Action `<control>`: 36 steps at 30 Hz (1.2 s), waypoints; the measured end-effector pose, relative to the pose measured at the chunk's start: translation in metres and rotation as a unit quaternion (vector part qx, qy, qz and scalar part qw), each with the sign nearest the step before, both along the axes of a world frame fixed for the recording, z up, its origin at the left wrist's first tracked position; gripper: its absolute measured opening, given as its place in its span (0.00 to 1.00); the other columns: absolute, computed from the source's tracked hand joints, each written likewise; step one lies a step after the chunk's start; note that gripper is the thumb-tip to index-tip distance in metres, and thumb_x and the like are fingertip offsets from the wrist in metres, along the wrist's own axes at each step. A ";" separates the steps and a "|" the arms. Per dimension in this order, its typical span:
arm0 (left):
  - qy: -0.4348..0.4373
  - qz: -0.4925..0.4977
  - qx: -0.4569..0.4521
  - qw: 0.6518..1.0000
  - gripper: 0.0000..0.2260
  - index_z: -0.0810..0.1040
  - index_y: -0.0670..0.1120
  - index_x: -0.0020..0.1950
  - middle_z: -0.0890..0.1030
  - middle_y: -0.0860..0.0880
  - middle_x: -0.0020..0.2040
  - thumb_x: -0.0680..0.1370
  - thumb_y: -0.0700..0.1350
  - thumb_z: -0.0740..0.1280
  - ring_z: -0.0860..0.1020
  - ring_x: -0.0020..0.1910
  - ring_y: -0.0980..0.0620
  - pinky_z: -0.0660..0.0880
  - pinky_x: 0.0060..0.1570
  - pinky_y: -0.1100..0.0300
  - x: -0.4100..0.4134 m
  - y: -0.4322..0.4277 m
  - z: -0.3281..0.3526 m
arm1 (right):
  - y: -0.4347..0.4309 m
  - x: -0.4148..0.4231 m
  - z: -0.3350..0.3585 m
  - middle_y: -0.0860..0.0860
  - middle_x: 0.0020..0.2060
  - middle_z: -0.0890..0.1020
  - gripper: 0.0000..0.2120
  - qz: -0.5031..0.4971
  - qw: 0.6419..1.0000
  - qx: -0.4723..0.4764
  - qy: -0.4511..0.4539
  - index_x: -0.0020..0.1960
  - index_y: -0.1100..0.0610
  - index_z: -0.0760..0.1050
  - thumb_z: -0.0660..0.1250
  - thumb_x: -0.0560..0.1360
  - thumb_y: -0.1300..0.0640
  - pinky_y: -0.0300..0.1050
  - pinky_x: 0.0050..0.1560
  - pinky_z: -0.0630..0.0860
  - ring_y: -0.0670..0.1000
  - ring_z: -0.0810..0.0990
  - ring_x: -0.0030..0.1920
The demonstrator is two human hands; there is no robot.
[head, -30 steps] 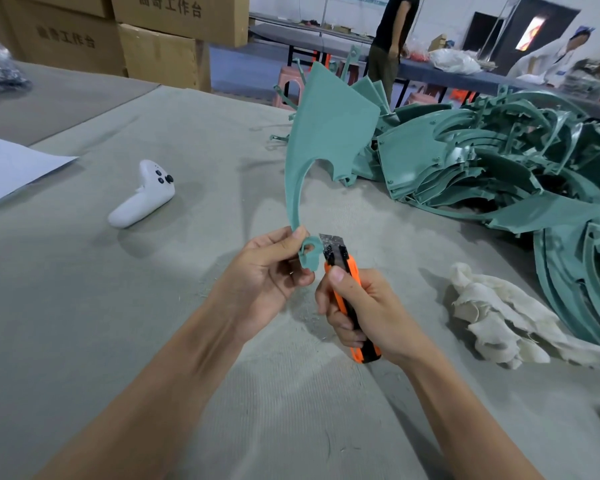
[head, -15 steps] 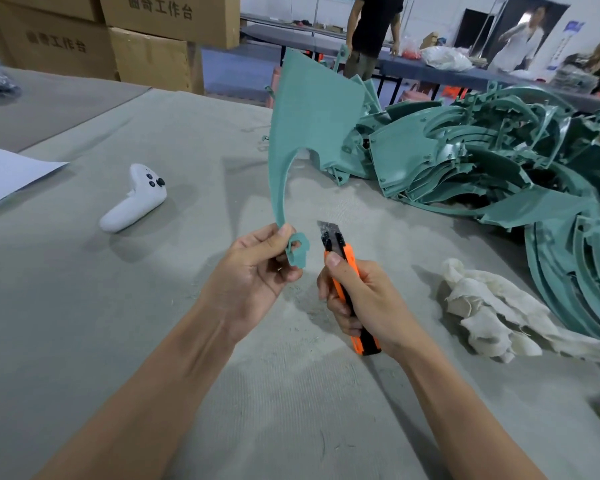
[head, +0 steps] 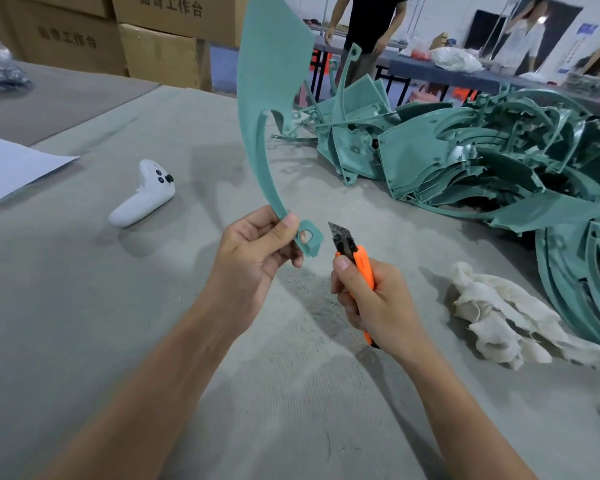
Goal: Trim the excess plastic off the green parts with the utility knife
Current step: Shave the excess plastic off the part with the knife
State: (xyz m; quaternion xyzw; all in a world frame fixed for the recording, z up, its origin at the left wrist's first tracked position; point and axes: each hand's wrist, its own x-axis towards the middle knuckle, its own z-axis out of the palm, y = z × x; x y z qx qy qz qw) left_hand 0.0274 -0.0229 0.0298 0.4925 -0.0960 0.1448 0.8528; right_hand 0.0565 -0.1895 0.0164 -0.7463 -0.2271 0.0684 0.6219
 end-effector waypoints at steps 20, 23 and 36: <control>0.021 -0.056 -0.002 0.998 0.08 0.80 0.46 0.39 0.76 0.49 0.34 0.77 0.42 0.64 0.73 0.33 0.55 0.71 0.32 0.64 -0.002 -0.003 -0.001 | -0.003 0.003 0.000 0.49 0.23 0.64 0.19 0.057 0.996 0.039 0.048 0.35 0.59 0.73 0.62 0.76 0.46 0.36 0.22 0.58 0.45 0.60 0.22; 0.032 -0.041 -0.027 0.998 0.08 0.80 0.45 0.39 0.77 0.49 0.35 0.76 0.42 0.65 0.72 0.33 0.55 0.71 0.32 0.64 -0.001 -0.005 -0.001 | -0.002 0.003 -0.007 0.46 0.23 0.67 0.19 0.011 0.999 0.014 -0.032 0.35 0.55 0.75 0.64 0.75 0.41 0.37 0.24 0.61 0.45 0.63 0.23; 0.066 0.005 -0.127 0.990 0.08 0.83 0.47 0.35 0.81 0.49 0.36 0.72 0.42 0.67 0.76 0.32 0.55 0.75 0.33 0.65 -0.002 -0.012 -0.002 | 0.005 0.003 -0.020 0.42 0.27 0.67 0.12 -0.130 0.931 -0.132 -0.313 0.45 0.55 0.72 0.59 0.78 0.47 0.50 0.29 0.68 0.47 0.67 0.27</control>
